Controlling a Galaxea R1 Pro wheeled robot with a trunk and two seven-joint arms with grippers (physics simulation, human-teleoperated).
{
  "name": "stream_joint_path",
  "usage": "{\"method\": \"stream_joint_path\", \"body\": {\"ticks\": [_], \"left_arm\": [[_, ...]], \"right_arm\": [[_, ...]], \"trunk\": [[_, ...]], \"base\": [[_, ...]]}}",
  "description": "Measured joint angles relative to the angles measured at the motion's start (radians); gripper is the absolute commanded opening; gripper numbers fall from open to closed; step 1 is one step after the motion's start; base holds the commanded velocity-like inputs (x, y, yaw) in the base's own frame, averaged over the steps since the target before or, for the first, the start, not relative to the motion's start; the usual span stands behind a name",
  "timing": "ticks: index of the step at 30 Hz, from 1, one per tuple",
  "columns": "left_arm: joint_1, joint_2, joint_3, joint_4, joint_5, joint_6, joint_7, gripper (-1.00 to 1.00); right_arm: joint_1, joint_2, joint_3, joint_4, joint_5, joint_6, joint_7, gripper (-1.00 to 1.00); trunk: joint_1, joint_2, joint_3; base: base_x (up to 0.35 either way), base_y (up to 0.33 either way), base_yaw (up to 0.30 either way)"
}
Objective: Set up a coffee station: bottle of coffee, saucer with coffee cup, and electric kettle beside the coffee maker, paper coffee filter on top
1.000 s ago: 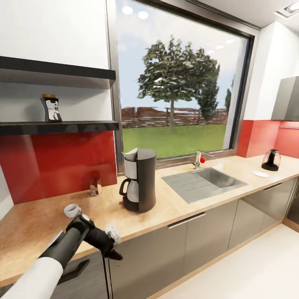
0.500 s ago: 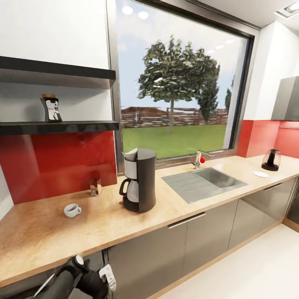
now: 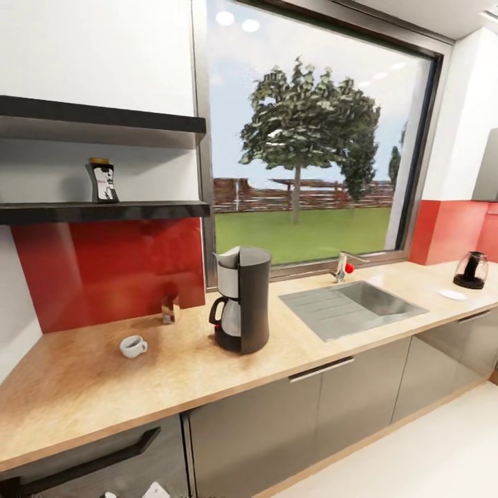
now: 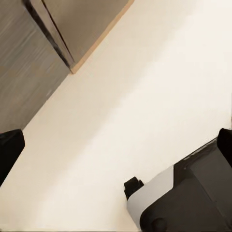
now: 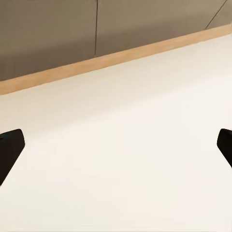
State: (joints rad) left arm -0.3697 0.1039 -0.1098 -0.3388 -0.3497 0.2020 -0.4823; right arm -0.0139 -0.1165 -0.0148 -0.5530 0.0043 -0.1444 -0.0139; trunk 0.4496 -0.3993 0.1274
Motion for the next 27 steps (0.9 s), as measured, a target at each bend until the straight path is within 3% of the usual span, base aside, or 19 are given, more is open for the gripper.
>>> {"method": "stream_joint_path", "body": {"ticks": [5, 7, 15, 22, 27], "left_arm": [[0.0, 0.001, 0.003, 0.071, 0.097, -0.03, 0.12, 1.0], [0.001, 0.0, 0.0, 0.126, 0.157, -0.079, 0.198, 1.0], [0.022, -0.003, 0.001, 0.3, 0.199, -0.127, 0.36, 1.0], [0.096, -0.005, -0.001, 0.327, 0.266, -0.127, 0.378, 1.0], [0.146, 0.0, 0.002, 0.329, 0.332, -0.129, 0.467, 1.0]], "right_arm": [[0.0, 0.0, 0.0, 0.001, -0.001, 0.0, 0.0, 1.0], [0.0, 0.0, 0.0, 0.002, -0.002, 0.0, 0.0, 1.0], [0.0, 0.009, 0.003, 0.007, -0.004, 0.0, 0.0, 1.0], [0.0, 0.018, 0.004, 0.01, -0.003, 0.0, 0.0, 1.0], [0.0, 0.028, 0.007, 0.011, -0.002, 0.001, 0.0, 1.0]], "trunk": [[0.0, 0.0, 0.0], [0.0, 0.0, 0.0], [0.0, 0.0, 0.0], [0.0, 0.0, 0.0], [0.0, 0.0, -0.002]], "base": [[0.0, 0.0, 0.276], [0.0, 0.0, 0.278], [0.0, 0.0, 0.278], [0.0, 0.0, 0.278], [0.0, 0.0, 0.278]]}}
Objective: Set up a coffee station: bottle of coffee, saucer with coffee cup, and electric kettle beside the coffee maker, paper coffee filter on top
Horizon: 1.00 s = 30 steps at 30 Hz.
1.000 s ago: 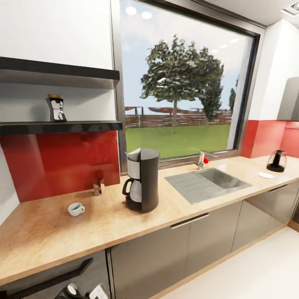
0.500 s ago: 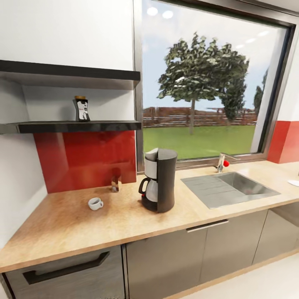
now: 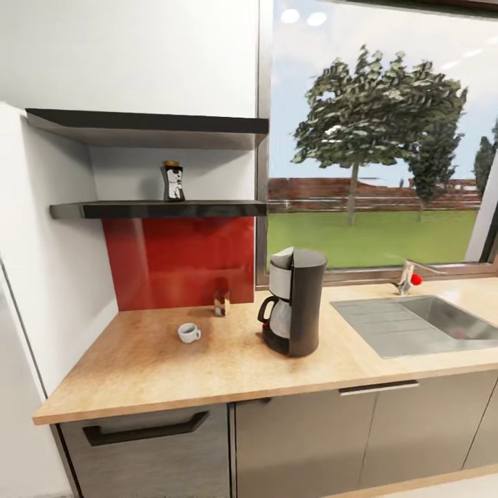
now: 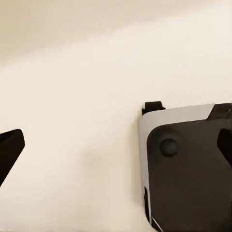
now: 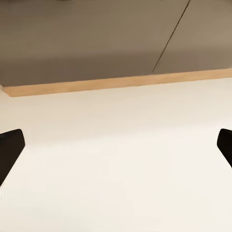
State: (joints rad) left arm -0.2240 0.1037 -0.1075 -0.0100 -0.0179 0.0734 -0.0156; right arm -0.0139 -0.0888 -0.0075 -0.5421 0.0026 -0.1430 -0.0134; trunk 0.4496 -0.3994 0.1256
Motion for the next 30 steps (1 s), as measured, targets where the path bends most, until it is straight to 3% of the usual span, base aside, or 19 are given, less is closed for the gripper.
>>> {"method": "stream_joint_path", "body": {"ticks": [4, 8, 24, 30], "left_arm": [[0.017, -0.004, 0.001, 0.004, 0.051, 0.0, 0.124, 1.0], [0.048, -0.004, 0.001, 0.013, 0.057, 0.002, 0.156, 1.0], [0.065, 0.0, -0.008, 0.004, 0.048, -0.002, 0.154, 1.0], [0.065, 0.003, 0.0, 0.003, 0.054, -0.002, 0.158, 1.0]], "right_arm": [[0.0, 0.008, 0.004, 0.0, 0.002, 0.0, 0.005, 1.0], [0.0, 0.03, 0.007, 0.0, 0.006, -0.001, 0.004, 1.0], [0.0, 0.04, 0.009, 0.0, 0.009, 0.0, 0.002, 1.0], [0.0, 0.04, 0.009, 0.0, 0.009, 0.0, 0.004, 1.0]], "trunk": [[0.0, 0.0, -0.002], [0.0, 0.0, -0.005], [0.0, 0.0, -0.024], [0.001, 0.0, -0.031]], "base": [[0.0, 0.0, 0.273], [0.0, 0.0, 0.238], [-0.002, 0.0, 0.214], [-0.227, 0.023, 0.211]]}}
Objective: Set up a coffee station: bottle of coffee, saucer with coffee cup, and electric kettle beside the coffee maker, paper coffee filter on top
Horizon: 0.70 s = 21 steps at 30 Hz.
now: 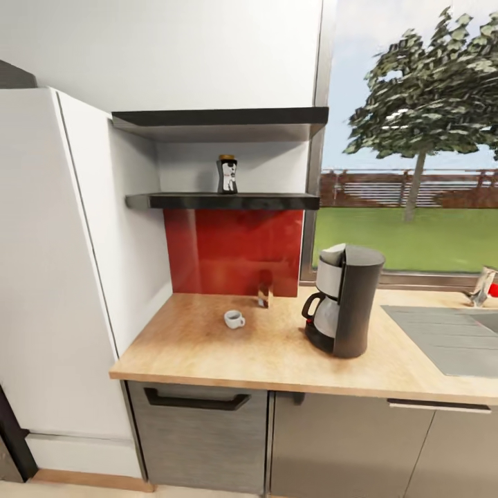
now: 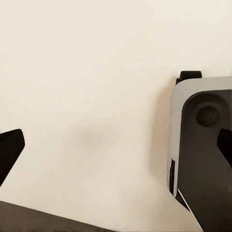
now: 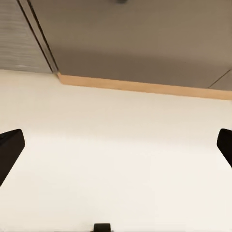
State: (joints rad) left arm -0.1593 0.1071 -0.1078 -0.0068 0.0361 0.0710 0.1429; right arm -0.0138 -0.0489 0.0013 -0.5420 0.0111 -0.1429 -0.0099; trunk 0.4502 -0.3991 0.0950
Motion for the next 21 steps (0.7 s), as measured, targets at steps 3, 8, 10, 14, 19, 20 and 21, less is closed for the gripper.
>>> {"method": "stream_joint_path", "body": {"ticks": [3, 8, 10, 14, 19, 20, 21], "left_arm": [[0.0, 0.001, 0.001, 0.0, 0.006, 0.001, 0.001, 1.0], [0.0, 0.0, 0.003, -0.002, 0.028, 0.001, 0.001, 1.0], [0.0, 0.0, 0.003, -0.002, 0.032, 0.001, 0.001, 1.0], [0.0, 0.0, 0.003, -0.004, 0.034, 0.0, 0.001, 1.0], [-0.001, -0.003, 0.0, -0.006, 0.035, -0.005, 0.0, 1.0], [-0.001, -0.004, -0.001, -0.006, 0.035, -0.006, 0.0, 1.0], [-0.001, -0.004, -0.001, -0.007, 0.035, -0.006, 0.0, 1.0]], "right_arm": [[0.0, 0.0, 0.0, 0.0, 0.0, 0.0, 0.0, 1.0], [0.0, 0.0, 0.0, 0.0, 0.0, 0.0, 0.0, 1.0], [0.0, 0.0, 0.0, 0.0, 0.0, -0.001, 0.0, 1.0], [0.0, 0.0, 0.0, 0.0, 0.0, -0.001, -0.001, 1.0], [0.0, 0.0, 0.0, 0.0, 0.0, -0.001, -0.001, 1.0], [0.0, 0.0, 0.0, 0.0, 0.0, -0.001, -0.001, 1.0], [0.0, 0.0, 0.0, 0.0, 0.0, -0.001, -0.001, 1.0]], "trunk": [[0.0, 0.0, -0.004], [0.0, 0.0, -0.01], [0.0, 0.0, -0.012], [0.0, 0.0, -0.017], [0.0, 0.0, -0.023], [-0.001, 0.0, -0.024], [-0.001, 0.0, -0.025]], "base": [[-0.264, 0.175, 0.211], [-0.173, 0.256, 0.211], [-0.137, 0.28, 0.211], [-0.123, 0.273, 0.211], [-0.039, 0.09, 0.211], [-0.008, 0.018, 0.211], [0.001, 0.017, 0.211]]}}
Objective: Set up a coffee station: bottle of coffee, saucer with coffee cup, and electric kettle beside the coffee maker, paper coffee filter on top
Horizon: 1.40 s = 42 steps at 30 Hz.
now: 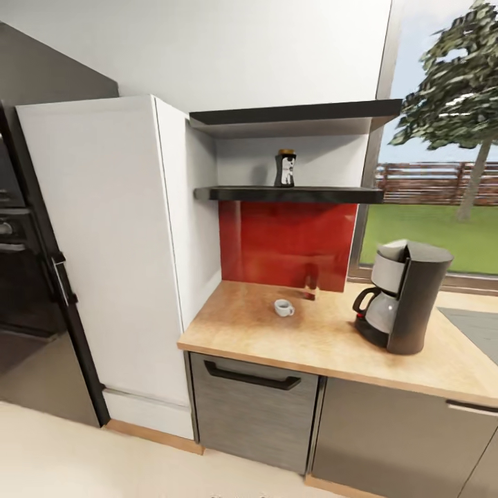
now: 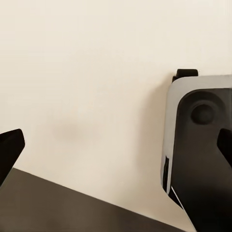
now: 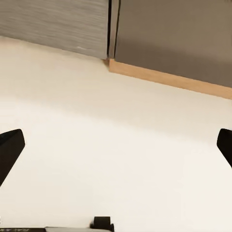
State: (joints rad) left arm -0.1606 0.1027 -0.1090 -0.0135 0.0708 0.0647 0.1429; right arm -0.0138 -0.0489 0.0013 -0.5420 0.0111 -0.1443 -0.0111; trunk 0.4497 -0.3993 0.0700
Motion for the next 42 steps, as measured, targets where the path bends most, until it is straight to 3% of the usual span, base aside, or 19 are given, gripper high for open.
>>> {"method": "stream_joint_path", "body": {"ticks": [15, 25, 34, 37, 39, 42], "left_arm": [[-0.002, 0.008, 0.0, 0.0, -0.001, -0.001, 0.001, 1.0], [-0.002, 0.011, -0.002, 0.0, -0.003, -0.003, 0.0, 1.0], [-0.002, 0.014, -0.001, -0.001, -0.004, -0.063, 0.002, 1.0], [-0.002, 0.012, -0.004, -0.002, -0.007, -0.067, 0.001, 1.0], [-0.002, 0.01, -0.008, -0.001, -0.01, -0.068, 0.0, 1.0], [-0.002, 0.008, -0.012, -0.001, -0.012, -0.069, -0.001, 1.0]], "right_arm": [[0.0, -0.001, -0.001, 0.0, -0.001, 0.0, 0.002, 1.0], [0.0, 0.0, -0.001, -0.002, -0.002, 0.0, -0.002, 1.0], [0.0, 0.002, 0.001, -0.002, -0.002, -0.001, 0.001, 1.0], [0.0, 0.024, 0.043, -0.033, -0.002, -0.013, 0.0, 1.0], [0.0, 0.056, 0.077, -0.079, -0.001, -0.042, -0.002, 1.0], [0.0, 0.106, 0.095, -0.163, -0.001, -0.077, -0.002, 1.0]], "trunk": [[0.0, 0.0, -0.012], [0.0, 0.0, -0.012], [0.0, 0.0, -0.012], [0.0, 0.0, -0.012], [0.0, 0.0, -0.012], [0.0, 0.0, -0.012]], "base": [[0.045, 0.252, 0.129], [0.0, 0.03, 0.001], [-0.083, 0.078, 0.0], [-0.011, 0.01, 0.0], [-0.003, 0.003, 0.0], [-0.001, 0.001, 0.0]]}}
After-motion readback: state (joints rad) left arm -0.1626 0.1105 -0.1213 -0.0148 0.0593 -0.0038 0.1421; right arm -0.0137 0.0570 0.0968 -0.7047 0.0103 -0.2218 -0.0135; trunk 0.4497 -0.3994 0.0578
